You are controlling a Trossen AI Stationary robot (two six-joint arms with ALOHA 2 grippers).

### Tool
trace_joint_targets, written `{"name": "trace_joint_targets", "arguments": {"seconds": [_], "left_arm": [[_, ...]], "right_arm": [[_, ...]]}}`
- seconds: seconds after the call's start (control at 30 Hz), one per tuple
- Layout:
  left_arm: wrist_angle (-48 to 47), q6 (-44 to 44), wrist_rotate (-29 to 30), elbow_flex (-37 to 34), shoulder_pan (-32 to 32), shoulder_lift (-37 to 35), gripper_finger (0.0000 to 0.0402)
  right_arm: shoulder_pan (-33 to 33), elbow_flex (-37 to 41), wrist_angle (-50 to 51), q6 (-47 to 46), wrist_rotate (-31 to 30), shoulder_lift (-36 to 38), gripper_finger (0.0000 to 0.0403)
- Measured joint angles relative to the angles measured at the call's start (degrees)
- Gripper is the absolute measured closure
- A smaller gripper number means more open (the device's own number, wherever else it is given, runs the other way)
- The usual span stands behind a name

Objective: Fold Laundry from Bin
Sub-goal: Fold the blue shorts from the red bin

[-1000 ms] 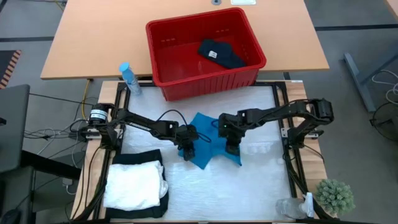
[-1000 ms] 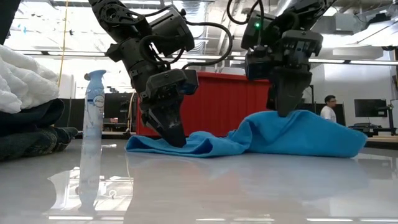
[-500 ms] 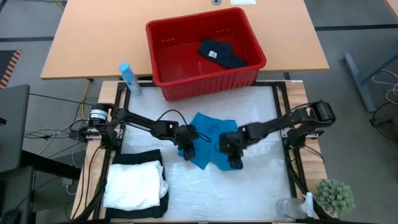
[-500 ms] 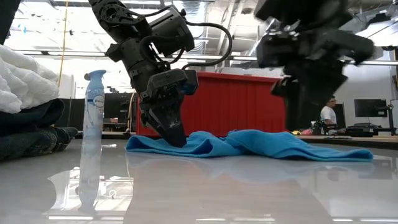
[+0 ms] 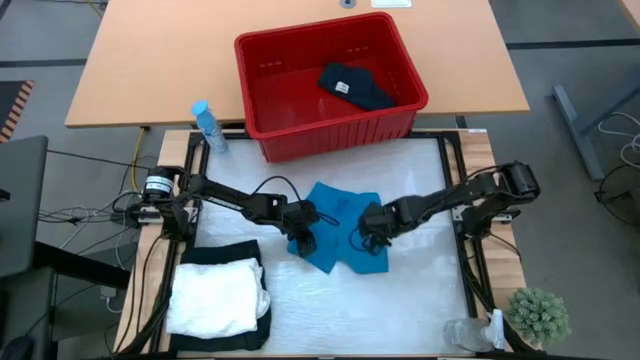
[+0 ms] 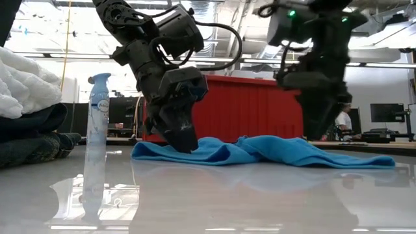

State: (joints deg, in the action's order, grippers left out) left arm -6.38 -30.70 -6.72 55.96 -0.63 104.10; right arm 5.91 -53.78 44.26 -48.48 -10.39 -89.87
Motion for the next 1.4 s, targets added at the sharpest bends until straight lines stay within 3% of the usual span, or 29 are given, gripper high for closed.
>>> {"name": "trace_joint_targets", "arguments": {"seconds": [0.37, 0.8, 0.93, 1.1, 1.13, 1.4], "left_arm": [[0.58, -1.56, -0.27, -0.04, 0.01, 0.01, 0.0251], [1.06, -1.53, 2.15, -0.01, 0.03, 0.01, 0.0251], [2.72, -2.44, 3.74, -0.01, 0.03, 0.06, 0.0251], [4.24, -2.43, 4.08, -0.01, 0.03, 0.06, 0.0251], [4.29, -2.43, 4.67, -0.01, 0.06, 0.06, 0.0251], [8.53, -3.45, 9.04, -0.01, 0.36, 0.08, 0.0251]], "right_arm": [[-11.41, -0.04, -1.21, 4.25, -0.41, 0.36, 0.0163], [-14.41, 6.49, -11.64, 5.29, 4.25, 0.16, 0.0166], [-14.43, 6.47, -12.64, 4.71, 4.37, 0.18, 0.0220], [-14.49, 6.47, -12.58, 3.52, 5.47, 0.16, 0.0367], [-14.49, 6.47, -12.81, 3.53, 5.93, 0.17, 0.0381], [-14.93, 4.55, -13.00, 2.82, 9.22, 0.16, 0.0383]]}}
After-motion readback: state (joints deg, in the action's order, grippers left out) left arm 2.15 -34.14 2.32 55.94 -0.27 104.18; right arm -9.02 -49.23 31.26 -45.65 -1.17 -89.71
